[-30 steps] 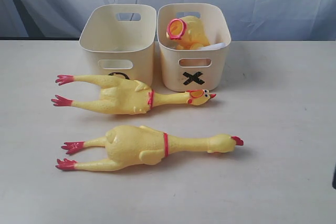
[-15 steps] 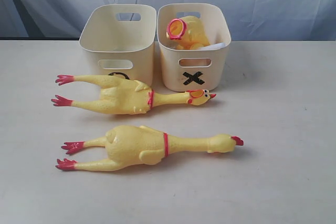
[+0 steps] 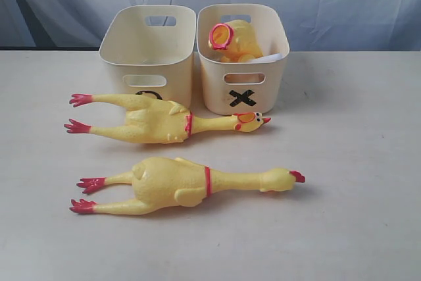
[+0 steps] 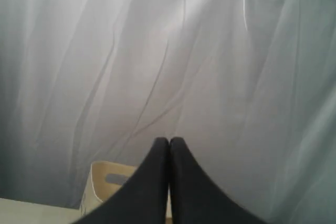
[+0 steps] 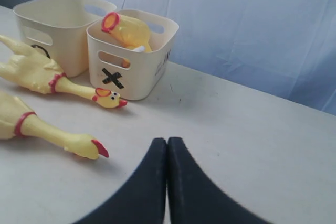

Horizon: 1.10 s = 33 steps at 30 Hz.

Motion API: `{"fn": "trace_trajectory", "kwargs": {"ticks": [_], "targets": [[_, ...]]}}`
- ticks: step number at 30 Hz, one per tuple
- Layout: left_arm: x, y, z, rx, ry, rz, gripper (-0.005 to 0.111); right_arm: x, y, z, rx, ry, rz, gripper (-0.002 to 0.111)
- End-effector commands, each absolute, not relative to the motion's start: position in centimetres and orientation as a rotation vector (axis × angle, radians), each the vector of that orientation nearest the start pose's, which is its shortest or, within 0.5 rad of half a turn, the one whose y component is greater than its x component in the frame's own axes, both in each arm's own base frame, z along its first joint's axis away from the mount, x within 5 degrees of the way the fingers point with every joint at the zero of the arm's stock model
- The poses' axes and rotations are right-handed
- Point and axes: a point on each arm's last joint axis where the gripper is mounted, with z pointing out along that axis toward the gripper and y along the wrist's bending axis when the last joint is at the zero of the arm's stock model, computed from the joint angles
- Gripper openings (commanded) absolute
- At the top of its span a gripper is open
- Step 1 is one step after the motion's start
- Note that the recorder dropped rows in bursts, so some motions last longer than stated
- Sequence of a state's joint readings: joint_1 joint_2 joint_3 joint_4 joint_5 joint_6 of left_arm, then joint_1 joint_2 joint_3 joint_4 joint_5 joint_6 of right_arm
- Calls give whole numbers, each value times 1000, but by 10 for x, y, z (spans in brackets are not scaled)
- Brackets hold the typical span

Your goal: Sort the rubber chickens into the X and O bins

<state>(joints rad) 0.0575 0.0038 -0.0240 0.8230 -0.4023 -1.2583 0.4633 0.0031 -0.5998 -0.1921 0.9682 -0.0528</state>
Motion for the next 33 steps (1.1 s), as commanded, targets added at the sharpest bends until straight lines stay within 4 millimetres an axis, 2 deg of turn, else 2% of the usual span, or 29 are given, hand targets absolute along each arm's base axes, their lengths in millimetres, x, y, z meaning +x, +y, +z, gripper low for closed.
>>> {"fn": "trace_trajectory", "kwargs": {"ticks": [1, 4, 11, 21, 33], "targets": [[46, -34, 251, 84, 1319, -534, 0, -9, -23, 312, -462, 1805, 43, 0], [46, -41, 259, 182, 1367, -540, 0, -9, -23, 311, -464, 1821, 45, 0], [61, -48, 278, 342, 1491, -515, 13, -8, -22, 304, -474, 1866, 48, 0], [94, -56, 296, 515, 1653, -580, 31, -1, -16, 285, -502, 1943, 67, 0], [139, -61, 316, 631, 1739, -685, 50, -2, -16, 285, -498, 1946, 76, 0]]}}
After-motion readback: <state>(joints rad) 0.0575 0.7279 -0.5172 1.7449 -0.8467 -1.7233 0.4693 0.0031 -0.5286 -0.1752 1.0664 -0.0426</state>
